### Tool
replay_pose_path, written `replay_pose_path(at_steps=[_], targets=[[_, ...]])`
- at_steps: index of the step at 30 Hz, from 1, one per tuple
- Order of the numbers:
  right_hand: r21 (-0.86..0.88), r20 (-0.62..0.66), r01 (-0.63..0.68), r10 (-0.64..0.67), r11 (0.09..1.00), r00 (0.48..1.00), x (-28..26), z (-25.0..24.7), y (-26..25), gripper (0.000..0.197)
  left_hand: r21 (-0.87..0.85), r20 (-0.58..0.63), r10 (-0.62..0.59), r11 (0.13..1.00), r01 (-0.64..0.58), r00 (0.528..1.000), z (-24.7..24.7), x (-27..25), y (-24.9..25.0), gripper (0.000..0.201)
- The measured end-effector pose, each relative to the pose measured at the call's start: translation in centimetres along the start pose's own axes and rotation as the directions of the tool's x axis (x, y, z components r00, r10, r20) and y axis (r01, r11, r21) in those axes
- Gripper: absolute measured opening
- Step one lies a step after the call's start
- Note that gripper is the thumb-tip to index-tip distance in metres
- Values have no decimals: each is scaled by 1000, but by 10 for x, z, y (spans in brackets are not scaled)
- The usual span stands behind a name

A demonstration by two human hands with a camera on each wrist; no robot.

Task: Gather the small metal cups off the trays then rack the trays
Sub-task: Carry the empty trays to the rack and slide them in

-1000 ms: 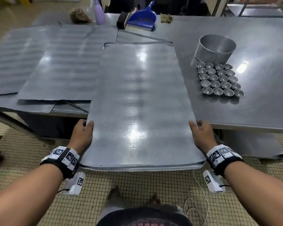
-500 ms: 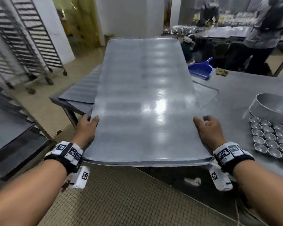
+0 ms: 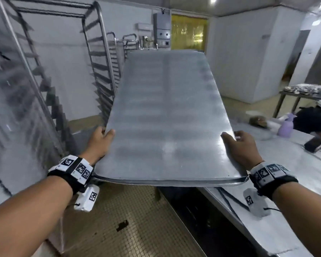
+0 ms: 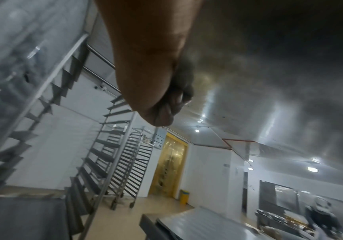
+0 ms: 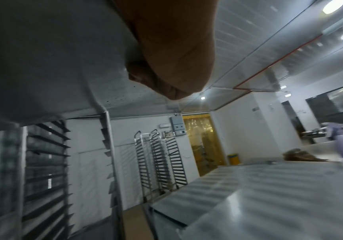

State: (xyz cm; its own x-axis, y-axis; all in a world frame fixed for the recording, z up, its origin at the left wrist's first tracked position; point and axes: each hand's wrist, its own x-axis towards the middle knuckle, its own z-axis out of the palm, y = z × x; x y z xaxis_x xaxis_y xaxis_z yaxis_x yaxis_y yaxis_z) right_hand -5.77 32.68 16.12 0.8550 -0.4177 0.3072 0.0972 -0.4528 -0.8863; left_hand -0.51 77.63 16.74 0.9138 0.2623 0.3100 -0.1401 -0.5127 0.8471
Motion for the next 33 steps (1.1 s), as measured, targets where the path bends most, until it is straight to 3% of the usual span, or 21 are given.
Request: replay_pose_path(at_steps=[4, 8, 13, 17, 21, 27, 33], targets=[[-20, 111, 70, -68, 997, 992, 28, 71, -32, 38, 16, -90, -47, 999, 49, 995, -60, 19, -22, 29], [-5, 192, 114, -111, 994, 975, 50, 140, -52, 45, 6, -151, -118, 993, 120, 981, -112, 31, -55, 62], [15, 310, 130, -128, 991, 942, 64, 208, -71, 48, -8, -199, -153, 988, 154, 968, -149, 24, -70, 44], [13, 427, 146, -137, 989, 894, 74, 252, -75, 52, 24, -272, -231, 969, 246, 934, -168, 27, -112, 82], [40, 507, 113, -117, 993, 854, 81, 283, -69, 46, 53, -306, -299, 942, 330, 904, -159, 22, -109, 44], [110, 618, 33, -95, 993, 781, 116, 319, -43, 38, 95, -362, -371, 898, 430, 855, -127, 36, -132, 64], [131, 672, -14, -79, 991, 736, 165, 351, -15, 45, 98, -407, -411, 868, 486, 816, -90, 51, -126, 55]])
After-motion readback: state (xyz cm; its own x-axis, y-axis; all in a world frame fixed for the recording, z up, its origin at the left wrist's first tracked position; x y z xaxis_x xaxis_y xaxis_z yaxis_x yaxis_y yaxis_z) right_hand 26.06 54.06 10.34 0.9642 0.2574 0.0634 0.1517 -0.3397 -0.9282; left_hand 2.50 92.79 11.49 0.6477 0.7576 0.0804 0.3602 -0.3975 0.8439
